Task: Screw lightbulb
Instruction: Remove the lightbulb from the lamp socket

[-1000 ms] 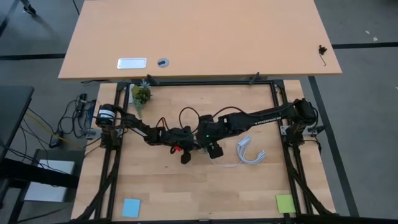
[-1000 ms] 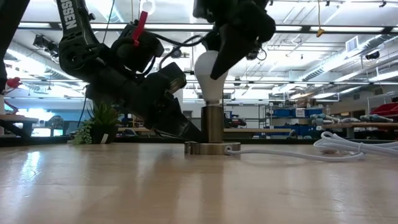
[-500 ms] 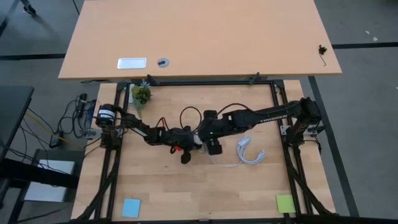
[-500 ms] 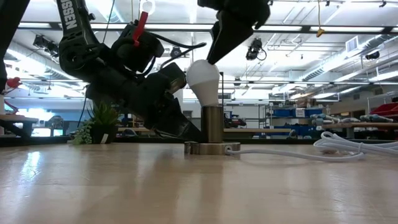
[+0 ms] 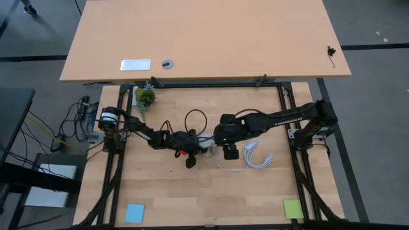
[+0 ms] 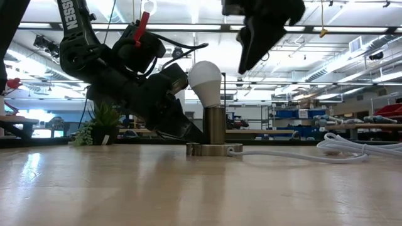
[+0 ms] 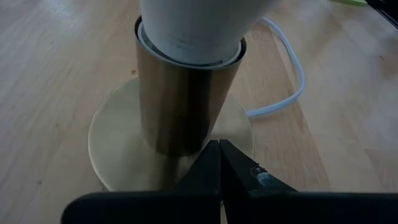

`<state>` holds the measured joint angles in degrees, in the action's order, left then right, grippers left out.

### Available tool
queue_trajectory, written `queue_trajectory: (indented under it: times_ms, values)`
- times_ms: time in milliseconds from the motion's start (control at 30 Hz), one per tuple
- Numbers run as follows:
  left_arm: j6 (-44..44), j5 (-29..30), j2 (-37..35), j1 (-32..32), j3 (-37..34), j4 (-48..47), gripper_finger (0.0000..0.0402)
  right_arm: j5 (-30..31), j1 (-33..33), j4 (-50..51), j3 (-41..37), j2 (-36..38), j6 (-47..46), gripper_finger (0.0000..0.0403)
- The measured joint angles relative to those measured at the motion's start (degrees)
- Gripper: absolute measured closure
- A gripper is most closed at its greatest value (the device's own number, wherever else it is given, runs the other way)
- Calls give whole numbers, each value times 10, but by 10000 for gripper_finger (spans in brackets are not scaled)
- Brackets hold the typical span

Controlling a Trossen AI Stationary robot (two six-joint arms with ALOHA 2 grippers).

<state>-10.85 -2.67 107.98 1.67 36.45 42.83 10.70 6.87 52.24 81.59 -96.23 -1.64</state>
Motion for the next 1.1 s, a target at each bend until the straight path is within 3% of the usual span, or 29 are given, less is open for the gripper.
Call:
queue_trajectory:
  times_ms: [167, 333, 467, 600, 867, 1100]
  values:
    - [1, 0, 0, 0, 0, 0, 402, -20, 1, -165, -144, 47, -26, 176]
    - [1, 0, 0, 0, 0, 1, 402, -39, 10, -464, -318, 86, -77, 203]
    - [1, 0, 0, 0, 0, 3, 402, -27, 15, -727, -426, 74, -89, 217]
    - [1, 0, 0, 0, 0, 4, 402, -14, 14, -890, -481, 44, -105, 222]
    - [1, 0, 1, 0, 0, 4, 402, 92, 23, -913, -493, 35, -119, 190]
    - [1, 0, 1, -1, 0, 5, 402, 74, 23, -936, -492, 35, -97, 131]
